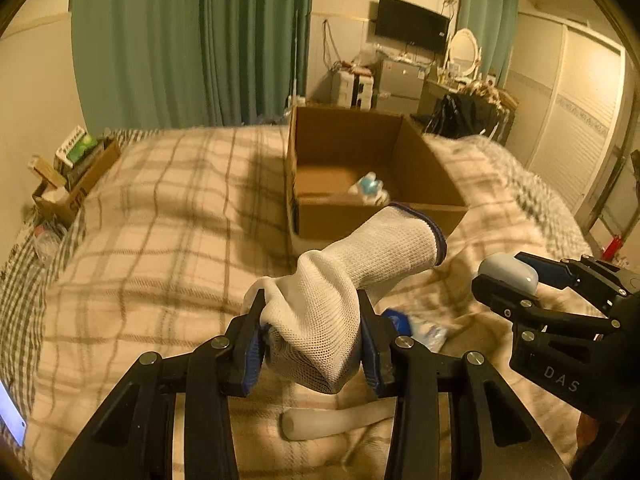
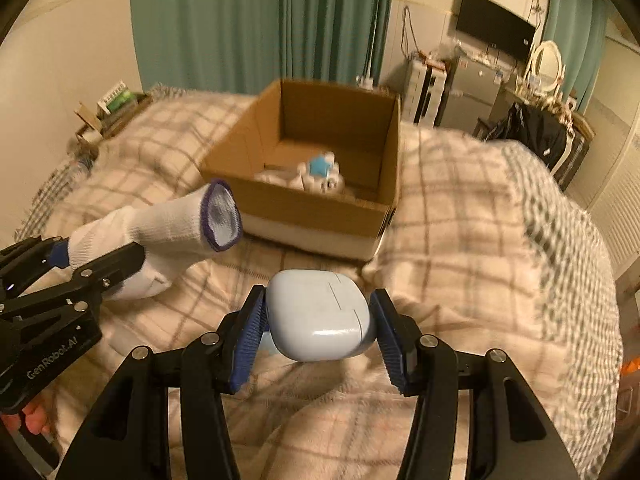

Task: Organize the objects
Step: 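Carry the sock and earbud case into the box and open both tools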

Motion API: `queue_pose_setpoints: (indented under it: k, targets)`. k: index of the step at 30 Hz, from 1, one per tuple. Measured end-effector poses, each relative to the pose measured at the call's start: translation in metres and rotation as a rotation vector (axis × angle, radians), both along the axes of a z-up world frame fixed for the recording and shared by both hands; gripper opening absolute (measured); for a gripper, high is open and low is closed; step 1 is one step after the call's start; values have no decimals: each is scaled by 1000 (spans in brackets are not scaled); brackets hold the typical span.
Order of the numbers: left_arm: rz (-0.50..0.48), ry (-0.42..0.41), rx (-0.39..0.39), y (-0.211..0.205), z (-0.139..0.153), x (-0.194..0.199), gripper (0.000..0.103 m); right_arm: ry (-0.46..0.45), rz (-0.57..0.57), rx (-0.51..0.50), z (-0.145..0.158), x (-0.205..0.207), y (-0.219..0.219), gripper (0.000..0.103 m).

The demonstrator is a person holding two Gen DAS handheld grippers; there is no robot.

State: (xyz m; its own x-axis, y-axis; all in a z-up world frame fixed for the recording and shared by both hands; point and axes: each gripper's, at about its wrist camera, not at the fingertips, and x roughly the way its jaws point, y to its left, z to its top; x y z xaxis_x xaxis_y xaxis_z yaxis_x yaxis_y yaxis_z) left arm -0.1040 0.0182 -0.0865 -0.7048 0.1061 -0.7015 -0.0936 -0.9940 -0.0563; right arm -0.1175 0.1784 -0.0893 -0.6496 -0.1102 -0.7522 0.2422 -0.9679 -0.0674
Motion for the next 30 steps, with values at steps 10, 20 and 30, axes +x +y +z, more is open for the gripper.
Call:
queue_pose_setpoints:
  k: [10,20,30]
  targets:
    - [-39,144,-28,20,81,-12,40,161,28,2,85,2,-2,52]
    - [-57,156,-43,32,108,-103,40,221,38,-2,128,-68,-3,52]
    - [-56,64,-110,41,32,-188,40,101,46,43,59,-174,-17,52]
